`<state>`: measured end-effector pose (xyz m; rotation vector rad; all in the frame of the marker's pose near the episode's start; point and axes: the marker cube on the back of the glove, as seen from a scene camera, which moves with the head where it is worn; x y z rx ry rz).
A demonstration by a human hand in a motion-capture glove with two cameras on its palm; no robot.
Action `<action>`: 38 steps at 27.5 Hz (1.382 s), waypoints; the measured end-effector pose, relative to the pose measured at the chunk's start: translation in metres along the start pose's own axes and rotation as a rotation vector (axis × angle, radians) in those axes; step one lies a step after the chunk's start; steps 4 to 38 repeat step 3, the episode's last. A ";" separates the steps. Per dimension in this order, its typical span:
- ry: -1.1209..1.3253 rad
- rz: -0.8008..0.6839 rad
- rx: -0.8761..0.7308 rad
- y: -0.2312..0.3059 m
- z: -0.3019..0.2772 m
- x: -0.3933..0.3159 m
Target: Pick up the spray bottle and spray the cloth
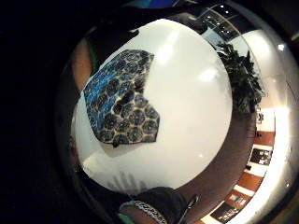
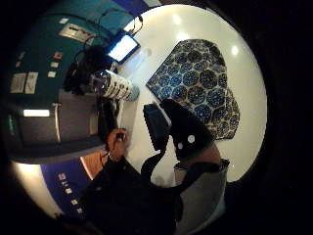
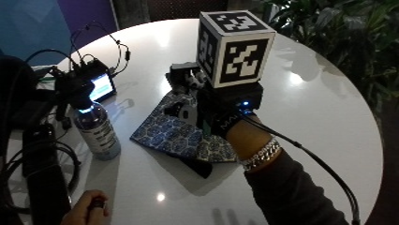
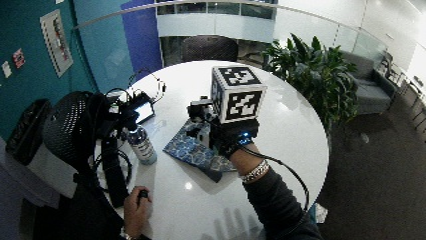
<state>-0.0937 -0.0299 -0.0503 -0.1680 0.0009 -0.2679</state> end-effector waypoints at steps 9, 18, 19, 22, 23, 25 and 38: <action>0.011 -0.015 -0.035 -0.003 0.000 -0.002; 0.011 -0.015 -0.035 -0.003 0.000 -0.002; 0.011 -0.015 -0.035 -0.003 0.000 -0.002; 0.011 -0.015 -0.035 -0.003 0.000 -0.002; 0.011 -0.015 -0.035 -0.003 0.000 -0.002; 0.011 -0.015 -0.035 -0.003 0.000 -0.002; 0.011 -0.015 -0.035 -0.003 0.000 -0.002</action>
